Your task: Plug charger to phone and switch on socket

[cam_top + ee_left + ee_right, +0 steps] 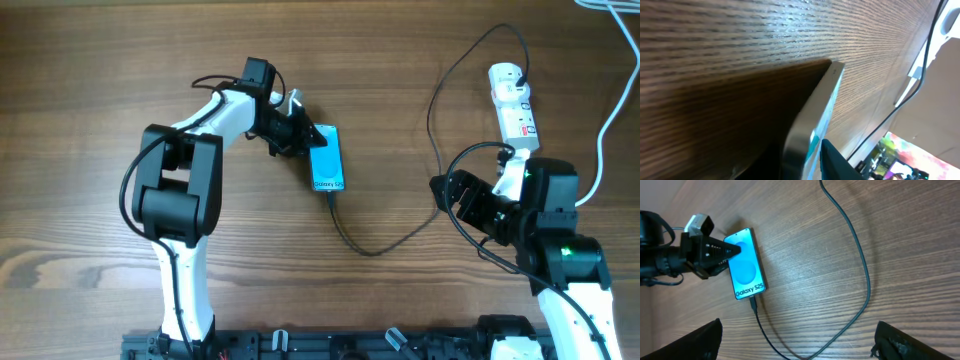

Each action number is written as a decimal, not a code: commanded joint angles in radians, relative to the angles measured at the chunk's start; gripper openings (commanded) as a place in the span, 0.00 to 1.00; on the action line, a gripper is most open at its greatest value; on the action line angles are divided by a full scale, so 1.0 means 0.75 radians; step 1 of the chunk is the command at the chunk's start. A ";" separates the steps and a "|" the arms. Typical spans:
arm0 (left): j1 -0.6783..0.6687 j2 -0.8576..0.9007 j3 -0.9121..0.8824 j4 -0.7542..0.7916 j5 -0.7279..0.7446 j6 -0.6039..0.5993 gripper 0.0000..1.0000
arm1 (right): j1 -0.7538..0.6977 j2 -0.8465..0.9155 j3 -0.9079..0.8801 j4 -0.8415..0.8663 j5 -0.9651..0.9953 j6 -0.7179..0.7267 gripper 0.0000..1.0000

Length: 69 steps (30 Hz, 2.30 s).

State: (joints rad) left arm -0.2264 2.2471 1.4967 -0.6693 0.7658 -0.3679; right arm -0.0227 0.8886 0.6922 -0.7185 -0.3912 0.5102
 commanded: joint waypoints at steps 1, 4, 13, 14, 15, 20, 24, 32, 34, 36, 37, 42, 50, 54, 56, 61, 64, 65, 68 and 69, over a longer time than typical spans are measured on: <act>0.040 0.086 -0.053 -0.031 -0.325 0.032 0.27 | -0.005 0.007 0.014 -0.002 0.044 -0.017 0.99; 0.046 0.086 -0.053 -0.031 -0.325 0.032 0.27 | -0.005 0.007 0.014 -0.002 0.044 -0.018 0.99; 0.062 0.080 -0.045 -0.033 -0.325 0.032 0.23 | -0.005 0.007 0.014 -0.002 0.049 -0.016 0.99; 0.074 0.070 -0.039 -0.041 -0.325 0.033 0.23 | -0.005 0.007 0.014 -0.001 0.064 -0.015 1.00; 0.092 0.054 -0.028 -0.057 -0.325 0.032 0.23 | -0.005 0.007 0.014 -0.001 0.092 -0.014 1.00; 0.226 -0.121 0.076 -0.244 -0.320 0.141 0.20 | -0.005 0.007 0.014 0.001 0.219 -0.014 0.99; 0.332 -0.378 0.113 -0.417 -0.327 0.253 0.24 | -0.005 0.007 0.014 0.005 0.268 -0.014 1.00; 0.444 -1.144 0.113 -0.624 -0.548 0.278 0.25 | -0.005 0.007 0.014 0.066 0.293 -0.017 0.99; 0.422 -1.346 0.106 -0.657 -0.582 0.311 0.25 | -0.005 0.007 0.014 0.090 0.294 -0.017 0.99; 0.403 -1.502 0.085 -0.679 -0.599 0.342 0.25 | -0.005 0.007 0.014 0.100 0.294 -0.017 0.99; 0.394 -1.580 0.066 -0.691 -0.600 0.342 0.26 | -0.005 0.007 0.014 0.100 0.294 -0.017 1.00; 0.383 -2.031 -0.142 -0.721 -0.600 0.342 0.32 | -0.005 0.007 0.014 0.098 0.293 -0.017 1.00; 0.383 -2.656 -0.508 -0.749 -0.605 0.341 0.64 | -0.005 0.007 0.014 0.099 0.293 -0.017 1.00; 0.383 -2.798 -0.585 -0.750 -0.614 0.341 0.99 | -0.005 0.006 0.014 0.099 0.293 -0.017 1.00; 0.383 -2.828 -0.628 -0.727 -0.627 0.339 1.00 | -0.005 0.005 0.014 0.106 0.294 -0.017 1.00; 0.383 -2.826 -0.771 -0.663 -0.674 0.332 1.00 | -0.005 -0.003 0.014 0.183 0.298 -0.018 0.99; 0.383 -2.826 -0.885 -0.551 -0.663 0.331 1.00 | -0.005 -0.029 0.015 0.276 0.359 -0.018 1.00; 0.383 -2.826 -0.914 -0.479 -0.648 0.330 1.00 | -0.005 -0.047 0.015 0.334 0.382 -0.018 1.00; 0.383 -2.826 -1.004 -0.067 -0.461 0.226 1.00 | -0.005 -0.121 0.015 0.581 0.393 -0.094 1.00; 0.383 -2.826 -1.026 0.042 -0.439 0.227 1.00 | -0.005 -0.135 0.015 0.642 0.393 -0.127 1.00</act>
State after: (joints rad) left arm 0.0662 0.1310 0.7704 -0.8234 0.3191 -0.1490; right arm -0.0227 0.8494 0.6891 -0.3397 -0.1333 0.4934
